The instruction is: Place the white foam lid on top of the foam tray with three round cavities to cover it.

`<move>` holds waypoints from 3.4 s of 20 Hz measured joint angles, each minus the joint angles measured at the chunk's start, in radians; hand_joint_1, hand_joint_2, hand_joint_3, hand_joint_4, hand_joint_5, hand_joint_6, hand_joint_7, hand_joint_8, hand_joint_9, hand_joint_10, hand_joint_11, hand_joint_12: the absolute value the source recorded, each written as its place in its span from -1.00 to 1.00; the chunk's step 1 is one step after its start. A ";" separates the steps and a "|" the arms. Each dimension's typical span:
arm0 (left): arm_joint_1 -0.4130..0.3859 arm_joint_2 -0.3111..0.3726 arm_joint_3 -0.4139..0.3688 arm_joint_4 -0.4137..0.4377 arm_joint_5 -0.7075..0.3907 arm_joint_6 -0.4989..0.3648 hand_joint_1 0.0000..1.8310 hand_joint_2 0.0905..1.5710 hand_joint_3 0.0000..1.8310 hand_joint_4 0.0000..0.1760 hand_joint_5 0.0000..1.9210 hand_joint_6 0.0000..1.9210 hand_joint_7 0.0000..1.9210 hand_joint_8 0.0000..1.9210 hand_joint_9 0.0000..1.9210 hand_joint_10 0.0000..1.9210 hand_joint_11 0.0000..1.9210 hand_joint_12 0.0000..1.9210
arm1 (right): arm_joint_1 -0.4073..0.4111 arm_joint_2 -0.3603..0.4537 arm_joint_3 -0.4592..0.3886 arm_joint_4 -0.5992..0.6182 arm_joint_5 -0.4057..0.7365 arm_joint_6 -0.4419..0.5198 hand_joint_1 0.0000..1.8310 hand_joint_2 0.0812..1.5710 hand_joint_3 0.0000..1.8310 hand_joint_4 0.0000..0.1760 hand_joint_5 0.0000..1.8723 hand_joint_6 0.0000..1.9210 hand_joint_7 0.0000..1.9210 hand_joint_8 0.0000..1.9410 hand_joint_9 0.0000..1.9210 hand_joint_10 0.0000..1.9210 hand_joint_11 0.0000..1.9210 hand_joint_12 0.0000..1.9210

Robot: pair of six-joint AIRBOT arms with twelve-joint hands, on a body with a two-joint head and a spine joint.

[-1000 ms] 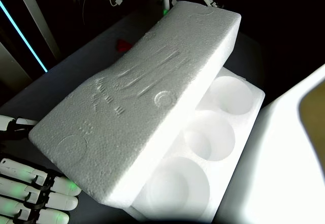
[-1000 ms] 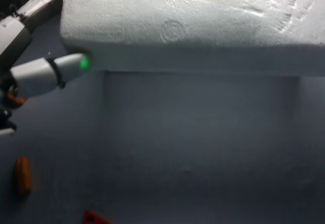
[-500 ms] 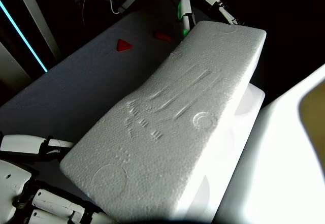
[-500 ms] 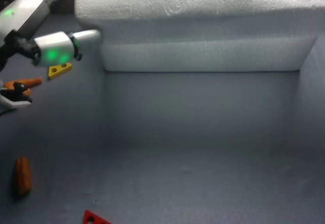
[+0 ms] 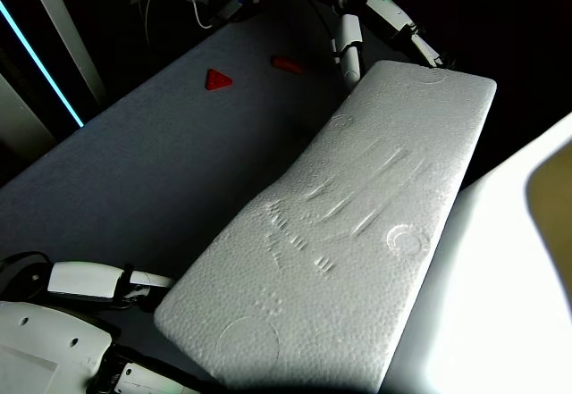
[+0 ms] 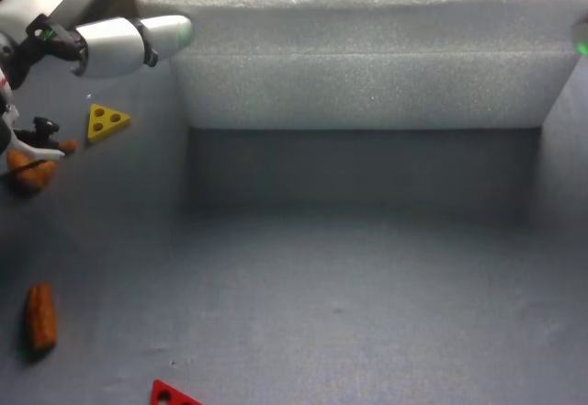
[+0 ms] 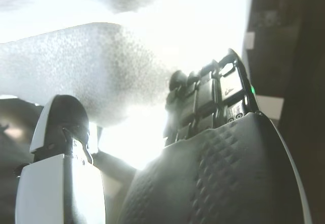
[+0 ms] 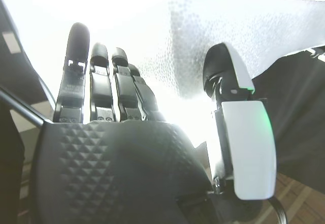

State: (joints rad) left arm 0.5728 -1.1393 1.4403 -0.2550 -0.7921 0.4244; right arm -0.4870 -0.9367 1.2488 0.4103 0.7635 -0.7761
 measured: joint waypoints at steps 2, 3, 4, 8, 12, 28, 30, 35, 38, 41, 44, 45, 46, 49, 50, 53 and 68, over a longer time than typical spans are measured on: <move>-0.012 -0.016 0.023 0.001 0.024 -0.002 -0.38 0.40 -1.00 -1.00 -0.76 -1.00 -0.99 -1.00 -1.00 -1.00 -1.00 -0.53 | 0.011 -0.005 0.010 0.000 -0.027 -0.006 -0.33 0.50 -1.00 -1.00 -0.94 -0.97 -0.80 -0.96 -1.00 -0.54 -1.00 0.63; -0.019 -0.022 0.033 0.002 0.043 -0.005 -0.40 0.40 -1.00 -1.00 -0.75 -1.00 -0.95 -0.99 -1.00 -1.00 -1.00 -0.37 | 0.021 -0.008 0.017 -0.003 -0.042 -0.010 -0.31 0.48 -1.00 -1.00 -0.97 -0.98 -0.83 -0.97 -1.00 -0.61 -1.00 0.87; -0.021 -0.030 0.044 0.001 0.055 -0.013 -0.41 0.39 -1.00 -1.00 -0.75 -1.00 -0.95 -1.00 -1.00 -1.00 -1.00 -0.30 | 0.024 -0.011 0.026 -0.005 -0.051 -0.012 -0.33 0.48 -1.00 -1.00 -0.99 -1.00 -0.92 -0.97 -1.00 -0.79 -1.00 0.91; -0.020 -0.041 0.058 0.004 0.079 -0.023 -0.39 0.38 -1.00 -1.00 -0.78 -1.00 -0.98 -1.00 -1.00 -1.00 -1.00 -0.33 | 0.030 -0.019 0.039 -0.007 -0.085 -0.018 -0.37 0.48 -1.00 -1.00 -1.00 -1.00 -0.97 -0.98 -0.98 -0.99 -1.00 -0.11; -0.019 -0.050 0.073 0.008 0.101 -0.026 -0.46 0.32 -1.00 -1.00 -0.94 -1.00 -1.00 -1.00 -1.00 -1.00 -1.00 -0.52 | 0.036 -0.028 0.051 0.001 -0.098 -0.026 -0.38 0.57 -1.00 -1.00 -1.00 -1.00 -1.00 -1.00 -1.00 -1.00 -1.00 -0.84; 0.009 -0.053 0.065 0.016 0.089 -0.032 -0.57 0.25 -0.99 -0.57 -1.00 -1.00 -1.00 -1.00 -1.00 -1.00 -1.00 -0.98 | 0.034 -0.040 0.079 0.017 -0.119 -0.029 -0.45 0.53 -1.00 -1.00 -1.00 -1.00 -0.99 -1.00 -1.00 -1.00 -1.00 -0.57; 0.015 -0.053 0.061 0.013 0.081 -0.033 -0.57 0.25 -0.99 -0.55 -1.00 -1.00 -1.00 -1.00 -1.00 -1.00 -0.99 -0.97 | 0.026 -0.042 0.078 0.024 -0.118 -0.027 -0.41 0.49 -1.00 -1.00 -1.00 -1.00 -1.00 -1.00 -1.00 -1.00 -1.00 -0.99; 0.034 -0.053 0.061 0.001 0.069 -0.033 -0.60 0.27 -1.00 -0.60 -0.99 -1.00 -1.00 -1.00 -1.00 -1.00 -1.00 -0.72 | 0.014 -0.042 0.078 0.030 -0.114 -0.029 -0.37 0.47 -1.00 -1.00 -1.00 -1.00 -1.00 -1.00 -1.00 -1.00 -1.00 -1.00; 0.034 -0.054 0.071 0.001 0.077 -0.033 -0.61 0.27 -1.00 -0.69 -1.00 -1.00 -1.00 -1.00 -1.00 -1.00 -1.00 -0.46 | -0.002 -0.044 0.076 0.039 -0.113 -0.029 -0.37 0.46 -1.00 -1.00 -1.00 -1.00 -1.00 -1.00 -1.00 -1.00 -1.00 -1.00; 0.034 -0.054 0.071 -0.001 0.089 -0.031 -0.58 0.28 -1.00 -0.62 -1.00 -1.00 -1.00 -1.00 -1.00 -1.00 -1.00 -0.44 | -0.011 -0.046 0.076 0.046 -0.122 -0.029 -0.35 0.46 -1.00 -1.00 -1.00 -1.00 -1.00 -1.00 -1.00 -1.00 -1.00 -1.00; 0.041 -0.054 0.072 0.000 0.097 -0.029 -0.61 0.27 -1.00 -0.56 -1.00 -1.00 -1.00 -1.00 -1.00 -1.00 -1.00 -0.53 | -0.029 -0.049 0.076 0.055 -0.128 -0.029 -0.39 0.46 -1.00 -1.00 -1.00 -1.00 -1.00 -1.00 -1.00 -1.00 -0.98 -0.99; 0.045 -0.054 0.069 -0.001 0.098 -0.028 -0.60 0.29 -1.00 -0.58 -1.00 -1.00 -1.00 -1.00 -1.00 -1.00 -1.00 -0.65 | -0.030 -0.051 0.076 0.061 -0.141 -0.029 -0.39 0.47 -1.00 -1.00 -1.00 -1.00 -1.00 -1.00 -1.00 -1.00 -0.98 -0.99; 0.045 -0.054 0.066 -0.005 0.097 -0.028 -0.58 0.31 -0.99 -0.72 -1.00 -1.00 -1.00 -1.00 -1.00 -1.00 -1.00 -0.67 | -0.030 -0.051 0.076 0.064 -0.144 -0.029 -0.37 0.46 -1.00 -1.00 -1.00 -1.00 -1.00 -1.00 -1.00 -1.00 -0.98 -0.99; 0.045 -0.047 0.053 0.014 0.089 -0.029 -0.53 0.33 -1.00 -0.66 -1.00 -1.00 -1.00 -1.00 -1.00 -1.00 -1.00 -0.68 | -0.047 -0.051 0.076 0.074 -0.140 -0.030 -0.38 0.45 -1.00 -1.00 -1.00 -1.00 -1.00 -1.00 -1.00 -1.00 -1.00 -1.00; 0.043 -0.043 0.049 0.014 0.088 -0.029 -0.52 0.34 -0.99 -0.67 -0.99 -1.00 -1.00 -1.00 -1.00 -1.00 -1.00 -0.68 | -0.055 -0.050 0.073 0.076 -0.141 -0.031 -0.40 0.45 -1.00 -1.00 -1.00 -1.00 -1.00 -1.00 -1.00 -1.00 -1.00 -1.00; 0.041 -0.035 0.041 0.019 0.083 -0.027 -0.53 0.34 -1.00 -0.68 -1.00 -1.00 -1.00 -1.00 -1.00 -1.00 -1.00 -0.72 | -0.063 -0.043 0.065 0.079 -0.135 -0.031 -0.40 0.47 -1.00 -1.00 -1.00 -1.00 -1.00 -1.00 -1.00 -1.00 -1.00 -1.00; 0.067 -0.017 0.034 -0.011 0.048 -0.013 -0.51 0.34 -1.00 -0.97 -0.97 -1.00 -1.00 -1.00 -1.00 -1.00 -1.00 -0.61 | -0.081 0.024 0.002 0.072 -0.063 -0.033 -0.39 0.50 -0.99 -1.00 -1.00 -1.00 -1.00 -1.00 -1.00 -1.00 -1.00 -1.00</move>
State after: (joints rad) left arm 0.6399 -1.1564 1.4738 -0.2661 -0.7444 0.4110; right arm -0.5678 -0.9131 1.2510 0.4820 0.7010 -0.8089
